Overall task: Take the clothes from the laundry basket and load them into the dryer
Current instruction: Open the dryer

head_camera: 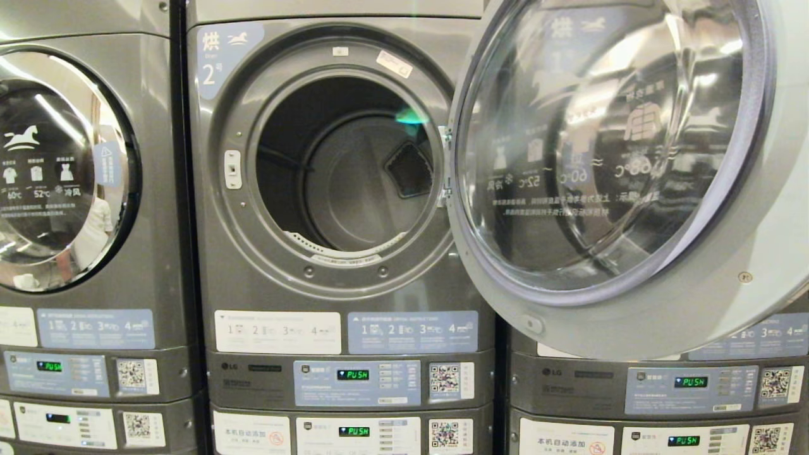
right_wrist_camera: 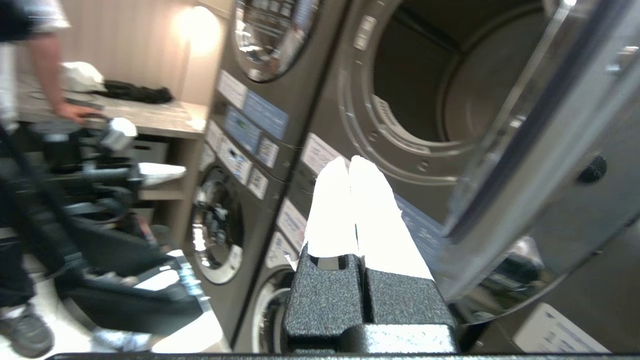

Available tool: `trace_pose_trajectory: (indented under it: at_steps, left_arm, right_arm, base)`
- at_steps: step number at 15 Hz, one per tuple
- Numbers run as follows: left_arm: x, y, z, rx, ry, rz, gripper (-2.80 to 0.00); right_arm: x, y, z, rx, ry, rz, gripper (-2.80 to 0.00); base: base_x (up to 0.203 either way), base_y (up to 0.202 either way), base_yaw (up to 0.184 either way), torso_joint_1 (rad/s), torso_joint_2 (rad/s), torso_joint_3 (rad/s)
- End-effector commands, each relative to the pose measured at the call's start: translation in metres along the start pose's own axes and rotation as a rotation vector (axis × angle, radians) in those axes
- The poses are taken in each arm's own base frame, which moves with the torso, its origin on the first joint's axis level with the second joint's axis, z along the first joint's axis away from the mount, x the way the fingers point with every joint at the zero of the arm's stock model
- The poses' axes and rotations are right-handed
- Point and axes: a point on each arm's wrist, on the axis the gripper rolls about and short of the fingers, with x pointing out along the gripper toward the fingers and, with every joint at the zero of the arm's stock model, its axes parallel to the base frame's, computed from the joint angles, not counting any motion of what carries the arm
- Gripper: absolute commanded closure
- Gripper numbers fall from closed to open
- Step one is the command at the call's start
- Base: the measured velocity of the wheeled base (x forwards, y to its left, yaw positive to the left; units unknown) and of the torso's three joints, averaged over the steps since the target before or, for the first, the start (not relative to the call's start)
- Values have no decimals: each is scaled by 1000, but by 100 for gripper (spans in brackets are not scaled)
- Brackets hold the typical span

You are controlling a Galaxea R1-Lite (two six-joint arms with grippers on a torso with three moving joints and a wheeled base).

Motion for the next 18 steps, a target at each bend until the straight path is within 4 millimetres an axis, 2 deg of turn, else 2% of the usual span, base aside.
trace_pose_trajectory:
  at_steps: [1, 4, 9, 12, 16, 18]
  left_arm:
    - [0, 0, 0, -1, 5, 1, 0]
    - [0, 0, 0, 1, 5, -1, 0]
    - [0, 0, 0, -1, 3, 0, 0]
    - [0, 0, 0, -1, 5, 0, 0]
    - [0, 0, 0, 0, 3, -2, 0]
    - [0, 0, 0, -1, 3, -2, 0]
  right_arm:
    - [20, -26, -2, 36, 50, -35, 0]
    - [38, -53, 4, -15, 44, -165, 0]
    - [41, -66, -4, -164, 88, -438, 0]
    - [43, -76, -8, -185, 130, -647, 0]
    - [36, -67, -12, -188, 121, -639, 0]
    - [29, -59, -28, -179, 147, -631, 0]
  base:
    - [0, 0, 0, 0, 0, 0]
    - [0, 0, 0, 0, 0, 0]
    - [0, 0, 0, 0, 0, 0]
    - [0, 0, 0, 0, 0, 0]
    - [0, 0, 0, 0, 0, 0]
    - [0, 0, 0, 0, 0, 0]
